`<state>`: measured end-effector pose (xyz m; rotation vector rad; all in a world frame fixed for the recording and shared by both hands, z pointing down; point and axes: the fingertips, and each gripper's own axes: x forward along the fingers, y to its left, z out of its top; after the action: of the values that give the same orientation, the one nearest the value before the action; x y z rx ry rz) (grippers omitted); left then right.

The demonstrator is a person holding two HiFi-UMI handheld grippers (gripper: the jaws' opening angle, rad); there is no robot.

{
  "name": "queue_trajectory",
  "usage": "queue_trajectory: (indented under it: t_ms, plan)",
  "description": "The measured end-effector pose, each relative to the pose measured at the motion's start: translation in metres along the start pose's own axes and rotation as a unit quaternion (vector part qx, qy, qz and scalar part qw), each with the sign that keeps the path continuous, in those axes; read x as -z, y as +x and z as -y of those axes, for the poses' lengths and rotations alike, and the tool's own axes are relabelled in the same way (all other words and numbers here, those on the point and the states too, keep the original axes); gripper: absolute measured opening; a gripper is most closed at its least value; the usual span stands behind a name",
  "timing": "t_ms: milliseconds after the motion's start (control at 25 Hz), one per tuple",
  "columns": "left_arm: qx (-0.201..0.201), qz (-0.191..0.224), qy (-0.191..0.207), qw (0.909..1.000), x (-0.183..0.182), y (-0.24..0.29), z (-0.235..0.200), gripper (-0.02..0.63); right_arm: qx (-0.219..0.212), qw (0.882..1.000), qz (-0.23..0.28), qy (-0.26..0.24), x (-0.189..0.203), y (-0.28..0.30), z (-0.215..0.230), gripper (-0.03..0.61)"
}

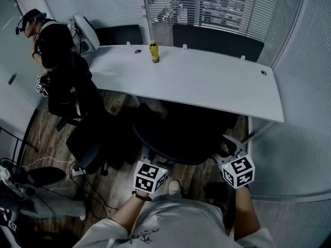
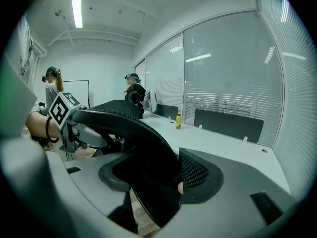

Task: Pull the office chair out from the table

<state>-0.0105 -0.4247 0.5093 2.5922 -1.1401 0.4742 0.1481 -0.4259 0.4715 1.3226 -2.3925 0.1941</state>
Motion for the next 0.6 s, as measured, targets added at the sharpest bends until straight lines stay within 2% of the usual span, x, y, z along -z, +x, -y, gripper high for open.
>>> queue_trajectory:
  t_ms: [600]
  plan:
    - [-0.017,0.007,-0.008,0.9998,0.011,-0.018,0.037,0.331,-0.024,1.0,0.006,-0.007,0.018,-0.037,-0.008,0.232]
